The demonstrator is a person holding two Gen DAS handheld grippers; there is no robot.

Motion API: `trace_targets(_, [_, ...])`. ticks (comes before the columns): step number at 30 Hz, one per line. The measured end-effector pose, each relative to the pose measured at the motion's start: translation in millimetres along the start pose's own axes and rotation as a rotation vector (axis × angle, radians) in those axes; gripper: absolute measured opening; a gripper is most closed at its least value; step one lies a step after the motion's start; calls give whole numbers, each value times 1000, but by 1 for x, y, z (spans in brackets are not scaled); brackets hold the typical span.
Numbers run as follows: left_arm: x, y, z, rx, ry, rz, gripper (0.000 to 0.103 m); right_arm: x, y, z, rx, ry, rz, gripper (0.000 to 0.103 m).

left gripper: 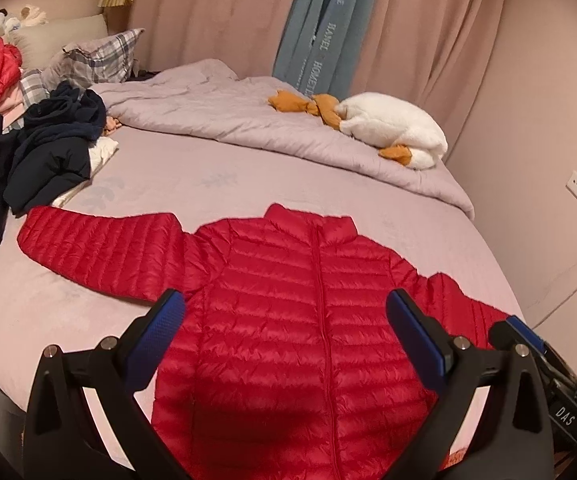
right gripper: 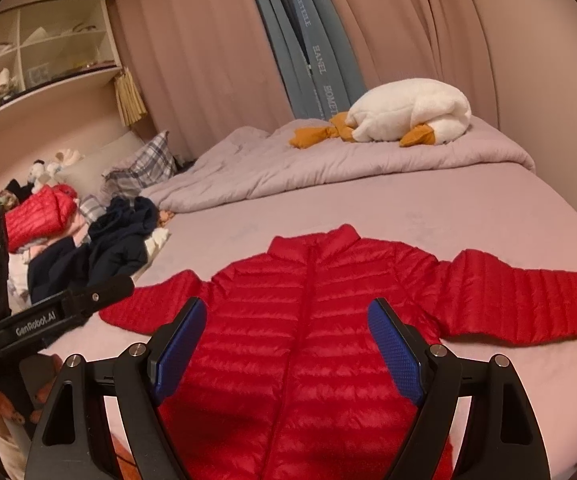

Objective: Fold large clothes
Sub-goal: 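Move the left gripper to the sleeve cuff nearest it and grasp it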

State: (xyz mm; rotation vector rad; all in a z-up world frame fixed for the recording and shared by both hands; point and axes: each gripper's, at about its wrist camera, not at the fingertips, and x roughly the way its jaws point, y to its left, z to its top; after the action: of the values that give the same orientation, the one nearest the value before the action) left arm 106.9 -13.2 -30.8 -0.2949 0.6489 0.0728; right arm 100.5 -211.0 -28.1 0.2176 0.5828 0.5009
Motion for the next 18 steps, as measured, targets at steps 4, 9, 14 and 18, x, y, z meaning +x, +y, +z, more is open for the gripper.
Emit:
trace_targets(4, [-6, 9, 4, -16, -6, -13, 101, 6, -4, 0, 8, -10, -4, 84])
trace_targets(9, [-5, 24, 2, -37, 4, -11, 101, 18, -8, 4, 53, 3, -25, 84])
trace_targets(14, [-2, 35, 0, -54, 13, -9, 101, 20, -2, 8, 39, 2, -22, 84])
trace_targets(18, [-1, 42, -1, -68, 9, 11, 100, 21, 3, 8, 22, 0, -23, 84])
